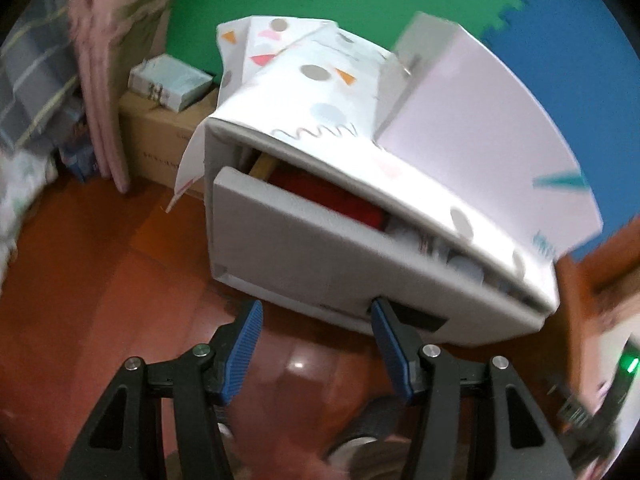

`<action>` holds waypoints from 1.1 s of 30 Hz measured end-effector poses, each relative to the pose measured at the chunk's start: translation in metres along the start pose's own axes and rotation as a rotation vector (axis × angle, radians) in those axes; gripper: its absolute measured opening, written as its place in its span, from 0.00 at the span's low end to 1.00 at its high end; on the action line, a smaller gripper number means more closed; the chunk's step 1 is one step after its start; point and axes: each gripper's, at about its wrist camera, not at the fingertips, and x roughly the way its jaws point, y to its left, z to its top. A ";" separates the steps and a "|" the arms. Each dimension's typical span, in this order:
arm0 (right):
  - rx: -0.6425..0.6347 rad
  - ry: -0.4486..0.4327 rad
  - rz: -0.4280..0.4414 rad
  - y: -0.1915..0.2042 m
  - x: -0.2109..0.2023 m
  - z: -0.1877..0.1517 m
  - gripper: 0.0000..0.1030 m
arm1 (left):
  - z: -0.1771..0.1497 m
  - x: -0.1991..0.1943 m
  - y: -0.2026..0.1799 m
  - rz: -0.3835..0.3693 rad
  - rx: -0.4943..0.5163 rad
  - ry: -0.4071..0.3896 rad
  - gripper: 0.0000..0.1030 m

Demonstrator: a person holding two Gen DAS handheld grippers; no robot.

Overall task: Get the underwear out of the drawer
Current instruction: 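Hook the left tool on the drawer front and pull it open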

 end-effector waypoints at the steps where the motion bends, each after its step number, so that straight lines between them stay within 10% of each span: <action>1: -0.003 -0.001 0.001 0.001 0.000 0.000 1.00 | 0.005 0.001 0.003 -0.025 -0.037 0.001 0.56; 20: 0.049 0.009 0.031 -0.012 0.002 -0.001 1.00 | 0.053 0.046 0.016 -0.018 -0.173 0.017 0.56; 33: 0.052 0.010 0.030 -0.010 0.003 -0.002 1.00 | 0.058 0.071 0.024 0.039 -0.225 0.022 0.82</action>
